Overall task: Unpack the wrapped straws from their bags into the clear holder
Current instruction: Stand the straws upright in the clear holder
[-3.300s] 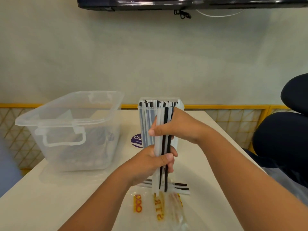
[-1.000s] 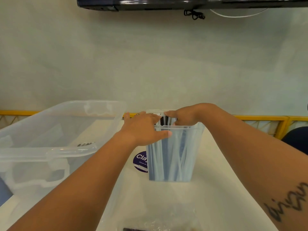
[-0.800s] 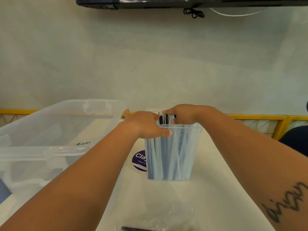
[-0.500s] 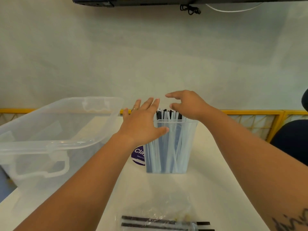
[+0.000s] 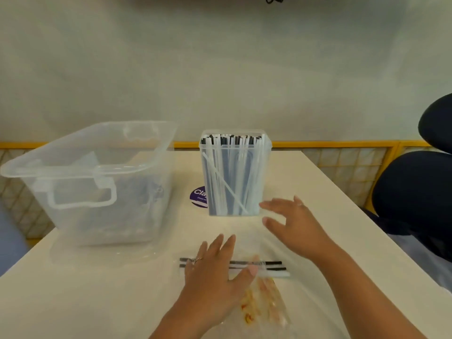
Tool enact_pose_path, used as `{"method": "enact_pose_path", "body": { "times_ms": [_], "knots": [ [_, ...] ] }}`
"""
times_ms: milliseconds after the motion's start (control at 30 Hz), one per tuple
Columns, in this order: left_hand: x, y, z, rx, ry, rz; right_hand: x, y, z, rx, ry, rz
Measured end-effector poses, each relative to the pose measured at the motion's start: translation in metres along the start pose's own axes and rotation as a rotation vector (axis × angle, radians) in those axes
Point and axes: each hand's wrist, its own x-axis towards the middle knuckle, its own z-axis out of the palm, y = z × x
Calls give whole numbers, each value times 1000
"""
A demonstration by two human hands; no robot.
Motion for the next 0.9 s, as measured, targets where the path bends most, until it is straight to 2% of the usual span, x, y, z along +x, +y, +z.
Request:
{"method": "enact_pose_path", "body": {
  "times_ms": [133, 233, 467, 633, 900],
  "knots": [
    [0, -13, 26, 127, -3, -115, -32, 17, 30, -222, -255, 74],
    [2, -18, 36, 228, -2, -118, -47, 24, 43, -242, -323, 92],
    [11, -29, 40, 370, 29, -39, -55, 28, 55, -216, -287, -6],
    [15, -30, 37, 386, 31, -13, -50, 24, 60, -420, -283, -121],
    [21, -34, 31, 399, 35, 5, -49, 19, 61, -671, -320, -176]
  ]
}}
